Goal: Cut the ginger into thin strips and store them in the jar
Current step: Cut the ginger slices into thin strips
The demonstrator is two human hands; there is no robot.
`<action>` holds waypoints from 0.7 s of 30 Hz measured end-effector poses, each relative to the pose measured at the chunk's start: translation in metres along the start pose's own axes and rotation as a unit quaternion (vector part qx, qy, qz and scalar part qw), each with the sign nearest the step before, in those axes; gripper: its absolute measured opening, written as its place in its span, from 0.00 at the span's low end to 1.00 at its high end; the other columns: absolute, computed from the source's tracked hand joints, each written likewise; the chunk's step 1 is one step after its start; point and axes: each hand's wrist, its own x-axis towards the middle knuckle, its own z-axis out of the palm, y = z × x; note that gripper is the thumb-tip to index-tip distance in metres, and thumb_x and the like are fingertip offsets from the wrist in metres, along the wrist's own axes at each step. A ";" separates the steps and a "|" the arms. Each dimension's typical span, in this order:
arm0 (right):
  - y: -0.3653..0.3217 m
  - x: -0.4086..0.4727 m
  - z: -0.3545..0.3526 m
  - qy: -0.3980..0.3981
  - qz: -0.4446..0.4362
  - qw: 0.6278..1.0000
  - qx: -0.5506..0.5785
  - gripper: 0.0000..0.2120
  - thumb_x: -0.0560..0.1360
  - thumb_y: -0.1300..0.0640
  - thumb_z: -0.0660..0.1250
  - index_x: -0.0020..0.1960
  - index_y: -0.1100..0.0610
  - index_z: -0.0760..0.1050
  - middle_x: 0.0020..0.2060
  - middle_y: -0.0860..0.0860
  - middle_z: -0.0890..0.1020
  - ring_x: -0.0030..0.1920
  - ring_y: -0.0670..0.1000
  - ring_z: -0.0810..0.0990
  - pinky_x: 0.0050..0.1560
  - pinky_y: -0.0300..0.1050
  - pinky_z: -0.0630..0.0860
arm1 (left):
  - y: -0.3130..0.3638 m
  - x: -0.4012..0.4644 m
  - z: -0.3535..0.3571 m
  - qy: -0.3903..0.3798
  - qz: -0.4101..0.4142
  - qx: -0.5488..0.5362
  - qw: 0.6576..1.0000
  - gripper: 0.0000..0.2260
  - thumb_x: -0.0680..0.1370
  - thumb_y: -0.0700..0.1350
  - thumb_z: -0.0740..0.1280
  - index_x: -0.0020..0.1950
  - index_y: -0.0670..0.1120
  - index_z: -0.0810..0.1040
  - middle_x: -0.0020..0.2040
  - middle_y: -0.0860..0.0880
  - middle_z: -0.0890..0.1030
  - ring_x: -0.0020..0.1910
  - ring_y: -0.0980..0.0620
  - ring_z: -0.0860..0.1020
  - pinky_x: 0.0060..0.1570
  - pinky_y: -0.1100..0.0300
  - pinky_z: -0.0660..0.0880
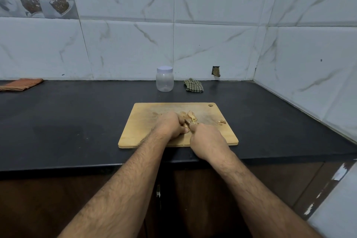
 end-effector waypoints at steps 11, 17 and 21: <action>-0.007 -0.011 -0.006 -0.015 0.012 0.999 -0.035 0.21 0.78 0.64 0.59 0.68 0.51 0.73 0.48 0.52 0.76 0.46 0.52 0.71 0.42 0.46 0.70 | 0.001 0.002 0.001 -0.002 -0.003 0.004 1.000 0.13 0.73 0.49 0.76 0.57 0.52 0.84 0.55 0.53 0.83 0.56 0.52 0.79 0.59 0.58 0.74; 0.002 -0.036 -0.003 -0.032 0.023 0.999 -0.035 0.30 0.75 0.68 0.60 0.73 0.47 0.67 0.59 0.52 0.78 0.57 0.55 0.77 0.44 0.47 0.71 | 0.004 -0.001 -0.001 0.004 0.003 0.016 1.000 0.14 0.74 0.50 0.74 0.60 0.52 0.83 0.59 0.52 0.82 0.59 0.52 0.77 0.59 0.60 0.72; 0.003 -0.040 -0.003 -0.027 0.015 0.999 -0.038 0.26 0.75 0.67 0.59 0.70 0.48 0.70 0.50 0.52 0.77 0.51 0.54 0.77 0.42 0.47 0.71 | 0.004 -0.002 -0.001 0.005 0.000 0.017 1.000 0.14 0.74 0.50 0.74 0.59 0.52 0.83 0.59 0.52 0.82 0.58 0.51 0.78 0.58 0.59 0.73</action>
